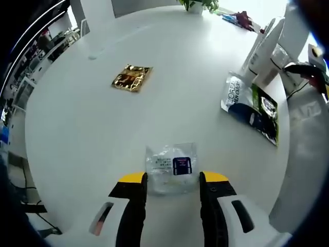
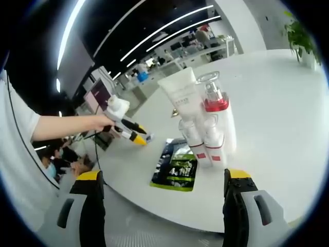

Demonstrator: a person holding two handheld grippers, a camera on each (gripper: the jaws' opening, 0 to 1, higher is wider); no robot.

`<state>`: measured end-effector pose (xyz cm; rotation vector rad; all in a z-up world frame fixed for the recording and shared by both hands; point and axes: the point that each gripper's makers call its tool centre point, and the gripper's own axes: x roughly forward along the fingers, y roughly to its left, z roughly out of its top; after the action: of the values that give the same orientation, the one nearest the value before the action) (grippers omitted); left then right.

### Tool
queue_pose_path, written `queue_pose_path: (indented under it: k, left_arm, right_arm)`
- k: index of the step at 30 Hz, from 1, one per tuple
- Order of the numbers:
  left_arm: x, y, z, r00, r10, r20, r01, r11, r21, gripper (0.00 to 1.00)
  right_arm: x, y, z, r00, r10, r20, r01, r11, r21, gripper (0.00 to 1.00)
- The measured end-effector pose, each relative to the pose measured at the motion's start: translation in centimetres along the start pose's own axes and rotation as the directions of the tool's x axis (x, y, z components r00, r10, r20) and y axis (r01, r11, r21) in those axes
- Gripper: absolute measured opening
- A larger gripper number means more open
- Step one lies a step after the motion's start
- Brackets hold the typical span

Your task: Arrange the skincare products in the storage area until every visible bottle or jar stands upright without overlapping.

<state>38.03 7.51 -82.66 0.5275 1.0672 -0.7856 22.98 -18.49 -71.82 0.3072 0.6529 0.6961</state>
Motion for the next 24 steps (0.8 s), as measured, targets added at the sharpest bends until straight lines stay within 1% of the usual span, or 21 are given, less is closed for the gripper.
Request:
queue_pose_path:
  k: [1, 5, 8, 11, 13, 18, 24]
  left_arm:
    - [-0.1, 0.1, 0.0, 1.0, 0.001, 0.003, -0.001, 1.0, 0.004, 0.45]
    - [-0.9, -0.6, 0.9, 0.999, 0.001, 0.041, -0.002, 1.0, 0.027, 0.45]
    - [-1.6, -1.3, 1.4, 0.998, 0.0, 0.058, -0.004, 0.998, 0.056, 0.45]
    - [-2.1, -1.2, 1.8, 0.997, 0.004, 0.077, -0.01, 0.996, 0.087, 0.45]
    - [-2.8, -2.0, 2.4, 0.995, 0.0, 0.095, -0.01, 0.994, 0.109, 0.45]
    - [-3.7, -2.6, 2.9, 0.992, 0.002, 0.126, -0.021, 0.988, 0.154, 0.45]
    - [-5.8, -4.9, 4.0, 0.987, 0.012, 0.158, -0.045, 0.977, 0.207, 0.45]
  right_arm:
    - [0.0, 0.0, 0.0, 1.0, 0.0, 0.0, 0.0, 1.0, 0.0, 0.96]
    - [0.0, 0.2, 0.1, 1.0, 0.012, 0.005, -0.012, 1.0, -0.003, 0.95]
    - [0.1, 0.2, 0.1, 1.0, 0.015, 0.006, -0.015, 1.0, -0.009, 0.95]
    - [0.1, 0.2, 0.2, 1.0, 0.02, 0.011, -0.02, 1.0, -0.01, 0.94]
    - [0.1, 0.3, 0.2, 1.0, 0.028, 0.011, -0.027, 1.0, -0.014, 0.94]
    - [0.1, 0.4, 0.2, 0.999, 0.037, 0.014, -0.037, 0.999, -0.025, 0.93]
    - [0.2, 0.7, 0.2, 0.998, 0.055, 0.015, -0.054, 0.998, -0.04, 0.93]
